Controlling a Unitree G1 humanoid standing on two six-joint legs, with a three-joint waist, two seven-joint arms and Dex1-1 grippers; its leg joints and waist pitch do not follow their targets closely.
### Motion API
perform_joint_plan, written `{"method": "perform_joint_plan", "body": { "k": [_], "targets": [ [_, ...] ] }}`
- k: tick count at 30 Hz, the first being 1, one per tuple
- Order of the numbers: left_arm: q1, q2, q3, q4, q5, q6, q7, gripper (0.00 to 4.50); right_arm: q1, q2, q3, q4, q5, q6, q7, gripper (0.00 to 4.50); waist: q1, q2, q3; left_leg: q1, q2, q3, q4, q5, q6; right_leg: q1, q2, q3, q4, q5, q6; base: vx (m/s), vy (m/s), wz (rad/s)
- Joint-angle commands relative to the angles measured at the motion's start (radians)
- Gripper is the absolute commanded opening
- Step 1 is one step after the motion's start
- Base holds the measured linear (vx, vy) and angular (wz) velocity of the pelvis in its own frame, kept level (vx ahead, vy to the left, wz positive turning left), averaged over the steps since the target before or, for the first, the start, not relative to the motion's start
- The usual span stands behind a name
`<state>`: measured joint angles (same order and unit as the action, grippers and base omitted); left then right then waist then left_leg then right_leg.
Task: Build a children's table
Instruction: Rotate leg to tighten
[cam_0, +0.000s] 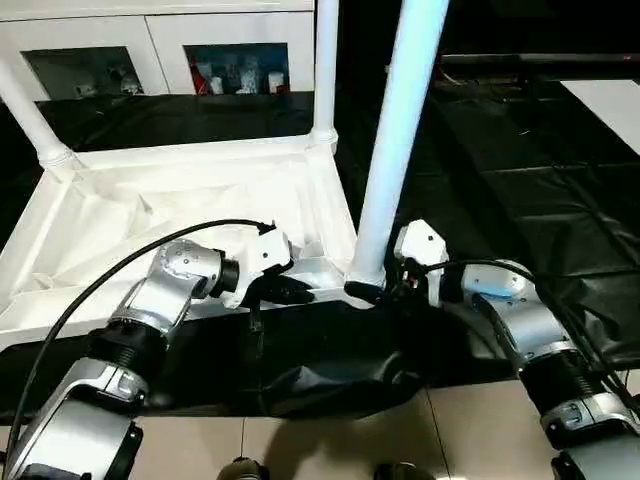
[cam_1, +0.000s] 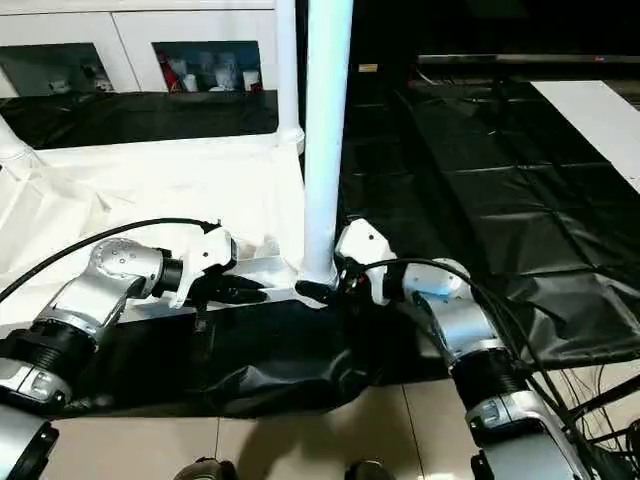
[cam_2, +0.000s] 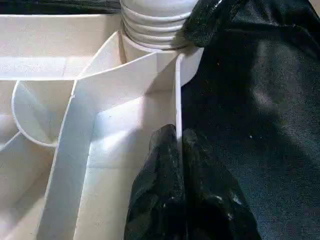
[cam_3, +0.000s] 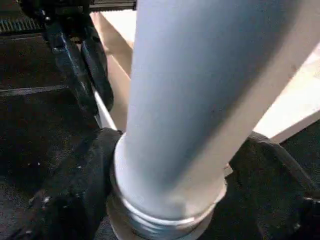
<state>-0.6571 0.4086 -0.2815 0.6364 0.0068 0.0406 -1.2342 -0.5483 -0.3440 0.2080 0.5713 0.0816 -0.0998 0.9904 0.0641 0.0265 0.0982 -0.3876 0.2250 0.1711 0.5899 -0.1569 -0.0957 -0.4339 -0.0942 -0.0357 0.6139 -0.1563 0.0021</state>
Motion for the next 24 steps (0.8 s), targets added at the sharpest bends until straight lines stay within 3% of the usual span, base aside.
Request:
{"method": "perform_joint_plan", "body": {
  "k": [1,6,12,16,19,24],
  "targets": [
    [0.01,-0.011,-0.01,0.009,-0.002,-0.003,-0.012,0.0,-0.018,-0.007,-0.013,0.027,-0.005,0.002,-0.013,3.34,0.003,-0.006,-0.085,0.011,-0.014,0.016,-0.064,-0.238,0.059,0.067,-0.017,0.017,-0.063,-0.163,-0.265,0.0,0.0,0.0],
    [0.007,-0.014,-0.007,0.023,0.004,0.0,0.007,0.0,-0.012,-0.001,-0.006,0.056,-0.024,-0.004,-0.022,3.01,0.004,-0.001,-0.087,0.013,-0.014,0.016,-0.064,-0.25,0.053,0.066,-0.018,0.016,-0.064,-0.167,-0.268,0.0,0.0,0.0],
    [-0.011,-0.039,0.012,0.056,0.02,0.017,0.103,0.0,-0.025,0.027,-0.034,0.127,-0.048,0.018,-0.16,2.72,0.0,0.0,-0.084,0.015,-0.016,0.015,-0.068,-0.286,0.031,0.063,-0.018,0.015,-0.072,-0.245,-0.247,0.0,0.0,0.0],
    [-0.051,-0.101,0.056,0.122,0.02,0.045,0.263,0.0,-0.045,0.133,-0.105,0.204,-0.035,0.073,-0.415,2.69,-0.008,-0.004,-0.079,0.014,-0.021,0.013,-0.073,-0.317,0.007,0.06,-0.019,0.013,-0.085,-0.362,-0.197,0.0,0.0,0.0],
    [-0.091,-0.133,0.071,0.178,0.039,0.043,0.379,0.0,-0.063,0.199,-0.117,0.257,-0.046,0.083,-0.558,2.68,-0.014,-0.005,-0.075,0.018,-0.024,0.01,-0.076,-0.351,-0.007,0.052,-0.018,0.011,-0.095,-0.431,-0.168,0.0,0.0,0.0],
    [-0.163,-0.185,0.095,0.269,0.058,0.048,0.536,0.0,-0.153,0.352,-0.176,0.398,-0.024,0.099,-0.867,2.67,-0.02,0.0,-0.071,0.019,-0.025,0.007,-0.08,-0.379,-0.015,0.046,-0.019,0.008,-0.099,-0.462,-0.154,0.0,0.0,0.0]
  ]
}}
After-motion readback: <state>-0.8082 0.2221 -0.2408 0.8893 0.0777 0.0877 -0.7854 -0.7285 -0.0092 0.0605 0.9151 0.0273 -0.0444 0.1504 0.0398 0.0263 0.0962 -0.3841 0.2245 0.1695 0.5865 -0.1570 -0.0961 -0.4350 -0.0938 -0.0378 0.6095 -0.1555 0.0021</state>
